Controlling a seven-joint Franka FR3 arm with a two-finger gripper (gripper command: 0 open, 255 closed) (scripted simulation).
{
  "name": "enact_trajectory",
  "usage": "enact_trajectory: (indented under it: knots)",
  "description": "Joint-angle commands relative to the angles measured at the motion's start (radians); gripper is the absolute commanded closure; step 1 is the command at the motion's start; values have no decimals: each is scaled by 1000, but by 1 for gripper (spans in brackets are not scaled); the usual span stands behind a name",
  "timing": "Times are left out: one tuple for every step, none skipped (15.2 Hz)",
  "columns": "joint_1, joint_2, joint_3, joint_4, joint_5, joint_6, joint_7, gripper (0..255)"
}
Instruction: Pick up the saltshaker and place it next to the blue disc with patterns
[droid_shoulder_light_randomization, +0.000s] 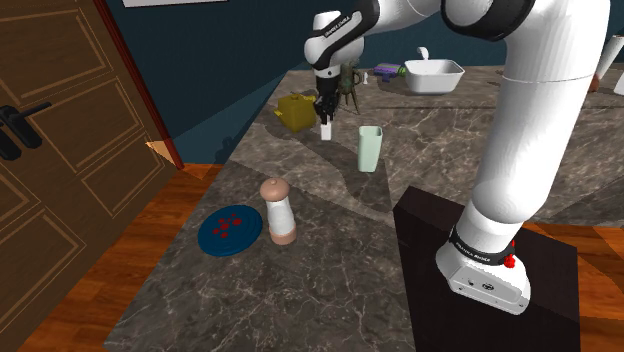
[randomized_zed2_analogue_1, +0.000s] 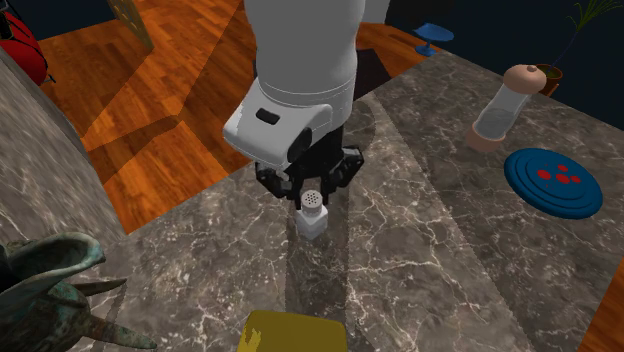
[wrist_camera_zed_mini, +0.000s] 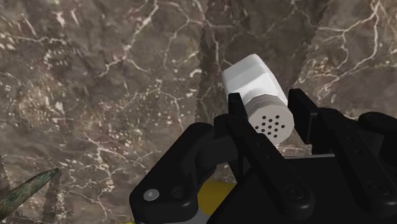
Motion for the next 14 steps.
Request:
enact_trajectory:
  knots:
    - [-1,-8,-1,17,-2,-25,0,255]
    - [-1,-13,-1,24,-3,-37,1,255]
    - [0,-17,-2,32,-4,-50,2,255]
    - [0,-21,-2,41,-6,-62,3,255]
    - [0,-25,-2,49,-7,-75,4,255]
    - [0,-29,-2,58,-8,-87,4,255]
    - [0,-33,-2,67,-9,-100,5,255]
    - [0,-37,-2,76,-9,-112,6,255]
    - [0,-40,-3,85,-10,-125,7,255]
    - [0,-43,-3,95,-11,-137,7,255]
    - [0,-46,-3,105,-12,-150,8,255]
    - [0,-49,-3,115,-13,-163,9,255]
    - [0,-51,-3,125,-13,-176,9,255]
    - [0,-53,-3,136,-14,-189,10,255]
